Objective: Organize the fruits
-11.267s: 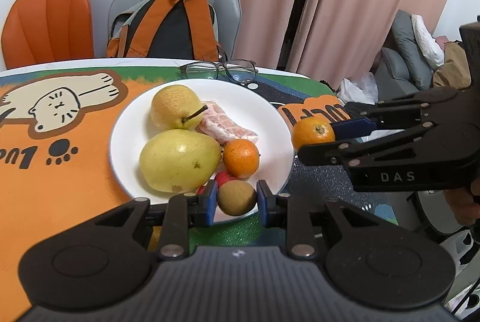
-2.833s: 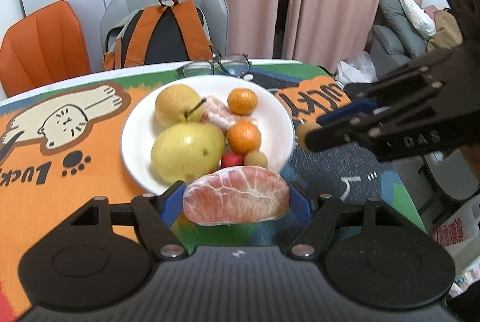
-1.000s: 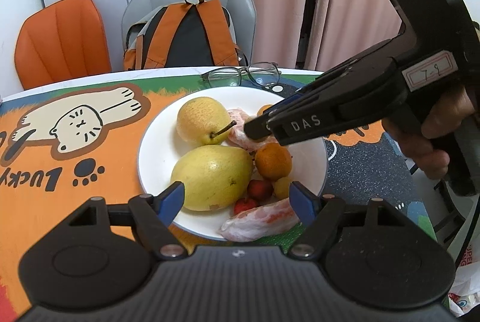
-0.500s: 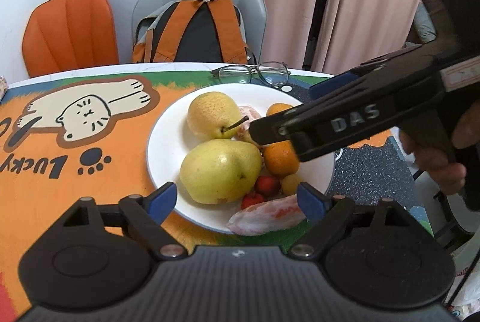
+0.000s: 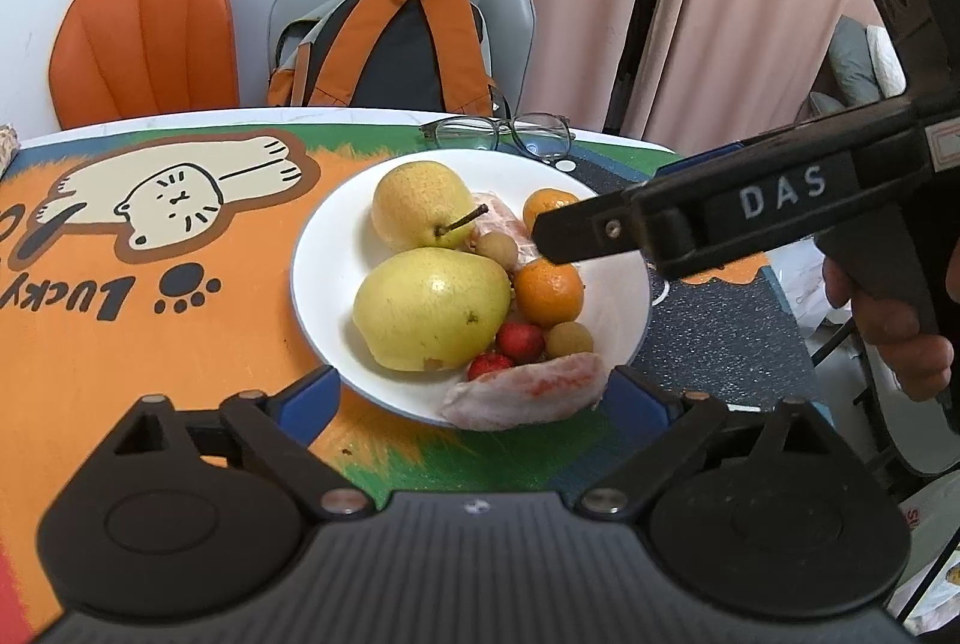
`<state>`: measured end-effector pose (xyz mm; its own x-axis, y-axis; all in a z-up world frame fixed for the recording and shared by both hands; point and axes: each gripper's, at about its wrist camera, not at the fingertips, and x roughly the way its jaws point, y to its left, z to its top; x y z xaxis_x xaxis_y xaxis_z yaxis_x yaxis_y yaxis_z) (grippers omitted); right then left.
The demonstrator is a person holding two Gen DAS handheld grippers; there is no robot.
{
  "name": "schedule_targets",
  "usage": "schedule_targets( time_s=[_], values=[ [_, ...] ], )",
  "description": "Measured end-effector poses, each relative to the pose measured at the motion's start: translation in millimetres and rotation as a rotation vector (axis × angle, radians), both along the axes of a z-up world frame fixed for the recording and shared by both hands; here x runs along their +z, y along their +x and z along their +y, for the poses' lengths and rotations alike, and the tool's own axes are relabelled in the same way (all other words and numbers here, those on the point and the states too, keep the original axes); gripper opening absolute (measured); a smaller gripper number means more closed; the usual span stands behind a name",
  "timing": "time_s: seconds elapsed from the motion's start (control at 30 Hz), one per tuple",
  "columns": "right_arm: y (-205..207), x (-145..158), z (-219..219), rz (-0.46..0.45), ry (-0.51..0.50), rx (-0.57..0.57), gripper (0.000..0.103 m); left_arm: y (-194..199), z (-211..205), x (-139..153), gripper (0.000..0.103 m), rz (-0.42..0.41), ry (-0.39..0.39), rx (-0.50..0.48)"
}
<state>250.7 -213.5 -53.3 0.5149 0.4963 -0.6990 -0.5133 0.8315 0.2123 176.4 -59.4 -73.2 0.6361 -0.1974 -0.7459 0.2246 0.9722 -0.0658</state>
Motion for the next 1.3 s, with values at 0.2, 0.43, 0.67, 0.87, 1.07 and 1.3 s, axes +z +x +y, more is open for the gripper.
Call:
schedule_targets(
  time_s=[0.2, 0.43, 0.67, 0.87, 1.07, 1.3],
  values=[
    [-17, 12, -9, -0.038, 0.001, -0.007, 0.103, -13, 1, 7, 0.103, -0.011, 0.015, 0.033],
    [-40, 21, -18, -0.066, -0.019, -0.015, 0.103, -32, 3, 18, 0.103, -0.02, 0.009, 0.083],
    [-66, 28, -32, -0.07, -0.015, -0.045, 0.103, -56, 3, 30, 0.103, -0.043, 0.016, 0.108],
    [-93, 43, -44, -0.099, -0.015, -0.06, 0.103, -79, 6, 44, 0.103, -0.069, 0.017, 0.132],
    [-125, 55, -56, -0.138, -0.016, -0.089, 0.103, -101, 12, 59, 0.103, -0.098, 0.005, 0.151],
    [-161, 63, -68, -0.162, -0.022, -0.187, 0.103, -127, 18, 77, 0.103, -0.133, -0.016, 0.165]
  ],
)
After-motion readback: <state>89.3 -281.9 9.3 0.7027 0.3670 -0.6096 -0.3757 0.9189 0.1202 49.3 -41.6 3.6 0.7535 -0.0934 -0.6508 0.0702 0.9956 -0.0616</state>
